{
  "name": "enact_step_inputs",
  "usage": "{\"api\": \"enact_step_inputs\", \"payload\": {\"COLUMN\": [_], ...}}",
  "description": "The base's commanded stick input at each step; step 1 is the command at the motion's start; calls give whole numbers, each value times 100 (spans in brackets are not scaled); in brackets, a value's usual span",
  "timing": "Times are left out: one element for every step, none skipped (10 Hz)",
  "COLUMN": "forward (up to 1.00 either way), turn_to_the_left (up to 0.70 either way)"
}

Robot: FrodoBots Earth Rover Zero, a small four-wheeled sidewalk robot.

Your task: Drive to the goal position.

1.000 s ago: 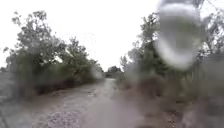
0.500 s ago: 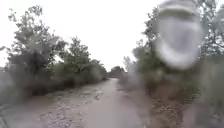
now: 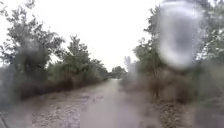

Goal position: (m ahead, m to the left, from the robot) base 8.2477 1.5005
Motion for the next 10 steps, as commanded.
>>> {"api": "enact_step_inputs", "payload": {"forward": [70,70,70,70,70,70,70,70,70,70], "turn_to_the_left": [9,14,14,11,5,1,0,0,0,0]}}
